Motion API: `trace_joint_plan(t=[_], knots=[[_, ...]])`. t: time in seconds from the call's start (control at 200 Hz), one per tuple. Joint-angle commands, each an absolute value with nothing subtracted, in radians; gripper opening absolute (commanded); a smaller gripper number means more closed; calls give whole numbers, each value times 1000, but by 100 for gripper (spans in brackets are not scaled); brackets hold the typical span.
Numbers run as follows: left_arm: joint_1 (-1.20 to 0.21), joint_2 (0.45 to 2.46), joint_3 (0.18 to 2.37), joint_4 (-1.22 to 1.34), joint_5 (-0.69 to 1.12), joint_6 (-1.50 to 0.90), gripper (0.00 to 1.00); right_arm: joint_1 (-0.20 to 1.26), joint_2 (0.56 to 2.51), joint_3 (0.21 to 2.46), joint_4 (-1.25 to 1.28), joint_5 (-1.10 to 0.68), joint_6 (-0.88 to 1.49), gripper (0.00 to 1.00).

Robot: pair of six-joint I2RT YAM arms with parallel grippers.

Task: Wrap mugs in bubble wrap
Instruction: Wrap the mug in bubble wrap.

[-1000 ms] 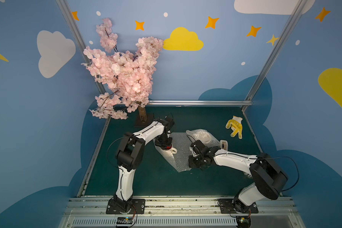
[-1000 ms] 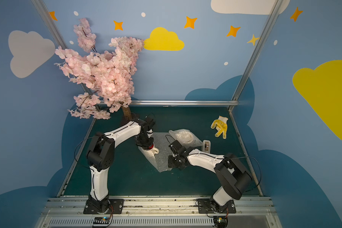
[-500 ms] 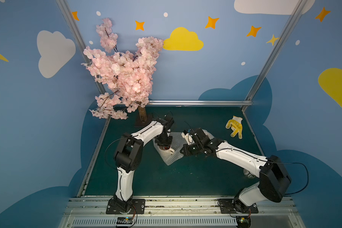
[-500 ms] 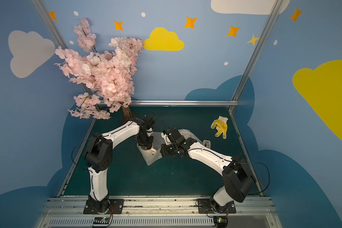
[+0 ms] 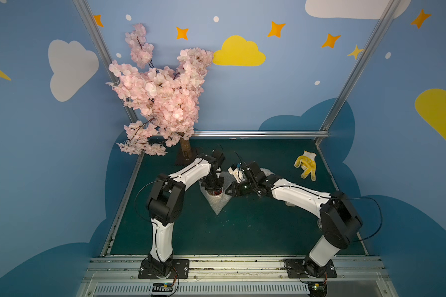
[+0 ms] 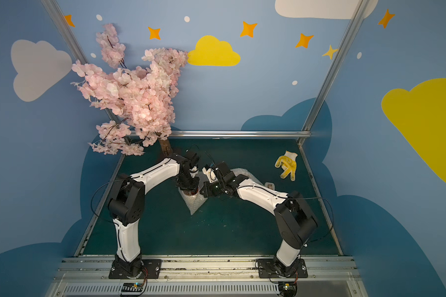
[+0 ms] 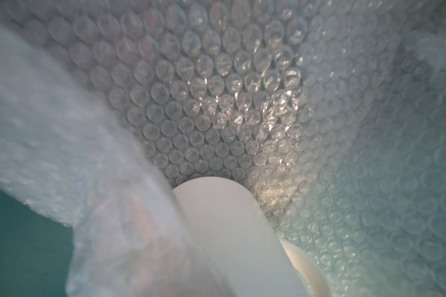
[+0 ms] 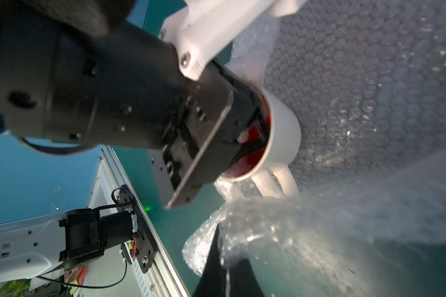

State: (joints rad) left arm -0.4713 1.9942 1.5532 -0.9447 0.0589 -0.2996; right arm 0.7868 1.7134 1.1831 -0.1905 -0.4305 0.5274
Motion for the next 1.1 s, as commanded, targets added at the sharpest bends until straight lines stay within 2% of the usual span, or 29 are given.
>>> trace_joint_plan(t=[0.0, 0.145, 0.546, 0.716, 1.096], knots=[[-452, 1966, 1544, -926, 112, -322, 35, 784, 1760, 1221, -98, -512, 577, 0], [-428, 1954, 1526, -889, 185, -354, 36, 795, 1817, 1220, -20, -540, 620, 0], [-402, 1951, 1514, -873, 303, -371, 38, 829, 1901, 1231, 94, -449, 711, 0], [-399, 1927, 1527, -898, 297, -368, 40, 846, 1933, 1287, -28, -364, 736, 0], [-364, 1919, 1606, -1029, 264, -318, 43, 842, 2005, 1407, -168, -357, 753, 0]])
